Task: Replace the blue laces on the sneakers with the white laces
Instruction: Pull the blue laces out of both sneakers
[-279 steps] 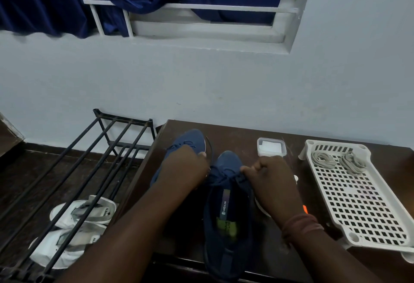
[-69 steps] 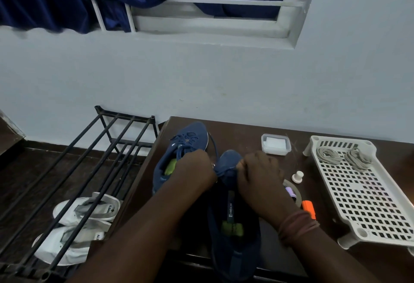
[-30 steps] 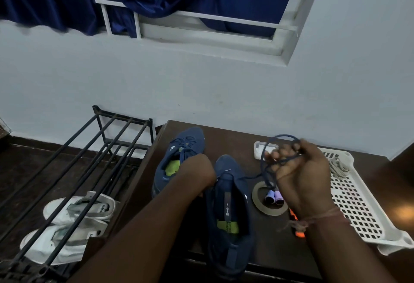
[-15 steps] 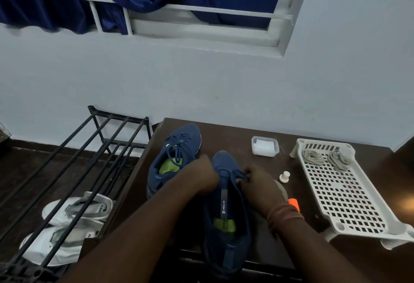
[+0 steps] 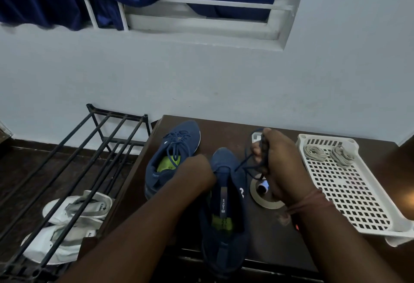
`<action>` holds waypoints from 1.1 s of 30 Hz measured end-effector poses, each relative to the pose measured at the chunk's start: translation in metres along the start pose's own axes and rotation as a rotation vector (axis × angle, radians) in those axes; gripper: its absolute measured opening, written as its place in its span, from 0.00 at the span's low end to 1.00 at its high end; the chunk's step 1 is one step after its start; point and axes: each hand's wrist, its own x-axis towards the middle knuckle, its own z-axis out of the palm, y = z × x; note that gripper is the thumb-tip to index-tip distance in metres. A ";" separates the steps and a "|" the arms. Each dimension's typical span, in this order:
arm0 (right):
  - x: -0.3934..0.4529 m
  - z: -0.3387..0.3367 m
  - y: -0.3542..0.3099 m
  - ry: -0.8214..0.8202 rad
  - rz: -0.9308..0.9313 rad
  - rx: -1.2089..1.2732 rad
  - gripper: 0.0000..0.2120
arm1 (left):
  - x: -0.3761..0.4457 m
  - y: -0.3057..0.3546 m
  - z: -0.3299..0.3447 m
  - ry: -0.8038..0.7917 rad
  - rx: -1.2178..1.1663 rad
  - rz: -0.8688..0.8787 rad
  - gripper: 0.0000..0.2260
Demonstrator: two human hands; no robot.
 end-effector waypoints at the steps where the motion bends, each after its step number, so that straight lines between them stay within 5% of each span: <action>1: 0.000 -0.002 0.005 -0.008 0.004 -0.048 0.17 | 0.000 0.000 0.000 0.005 -0.009 -0.005 0.07; 6: 0.009 -0.018 0.059 -0.112 -0.025 -0.924 0.14 | 0.000 0.002 -0.001 0.005 -0.039 -0.031 0.13; 8: 0.010 -0.016 0.065 -0.122 -0.042 -1.085 0.15 | 0.001 0.001 -0.001 -0.002 -0.034 -0.037 0.12; 12: 0.011 -0.011 0.060 -0.128 -0.065 -0.971 0.14 | 0.003 0.000 0.001 -0.001 -0.035 -0.046 0.11; 18: 0.008 0.001 0.016 0.025 -0.067 -0.065 0.11 | 0.010 -0.005 0.006 -0.027 -0.046 -0.018 0.06; 20: 0.010 -0.001 0.003 0.045 -0.018 0.065 0.14 | 0.005 -0.002 0.004 -0.012 -0.046 -0.035 0.03; 28: 0.001 -0.012 0.053 -0.145 0.033 -0.980 0.11 | 0.002 0.001 0.000 0.005 -0.039 -0.054 0.11; 30: 0.002 -0.007 0.052 -0.167 0.002 -1.000 0.10 | 0.000 0.001 -0.002 0.008 -0.030 -0.043 0.09; 33: 0.002 0.001 0.043 -0.111 -0.094 -0.576 0.12 | -0.003 0.002 -0.005 -0.001 0.005 -0.018 0.08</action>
